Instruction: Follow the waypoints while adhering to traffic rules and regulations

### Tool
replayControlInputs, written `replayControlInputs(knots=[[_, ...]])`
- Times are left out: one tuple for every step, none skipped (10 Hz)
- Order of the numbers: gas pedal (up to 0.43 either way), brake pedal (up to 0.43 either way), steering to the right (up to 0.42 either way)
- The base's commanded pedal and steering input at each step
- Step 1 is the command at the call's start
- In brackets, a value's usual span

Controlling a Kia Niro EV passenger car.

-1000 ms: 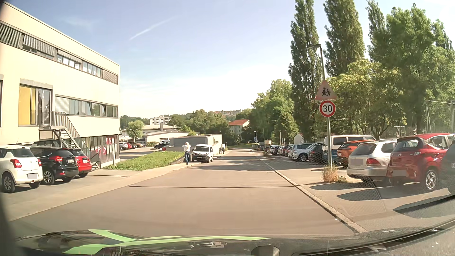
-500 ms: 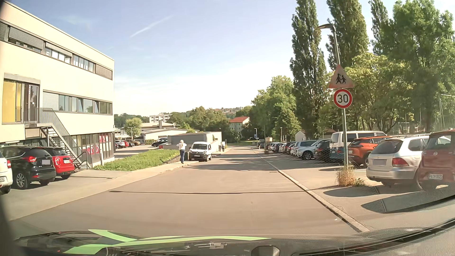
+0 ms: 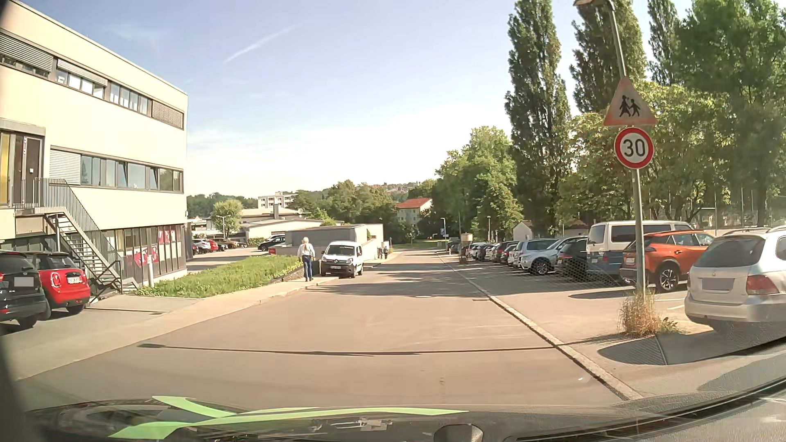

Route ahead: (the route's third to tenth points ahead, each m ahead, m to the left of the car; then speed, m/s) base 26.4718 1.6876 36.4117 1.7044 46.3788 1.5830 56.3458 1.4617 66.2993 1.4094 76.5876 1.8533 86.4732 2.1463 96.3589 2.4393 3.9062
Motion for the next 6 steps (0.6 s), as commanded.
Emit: replayControlInputs(knots=[[0.000,0.000,-0.009],[0.000,0.000,-0.006],[0.000,0.000,-0.004],[0.039,0.000,-0.004],[0.047,0.000,-0.004],[0.047,0.000,-0.002]])
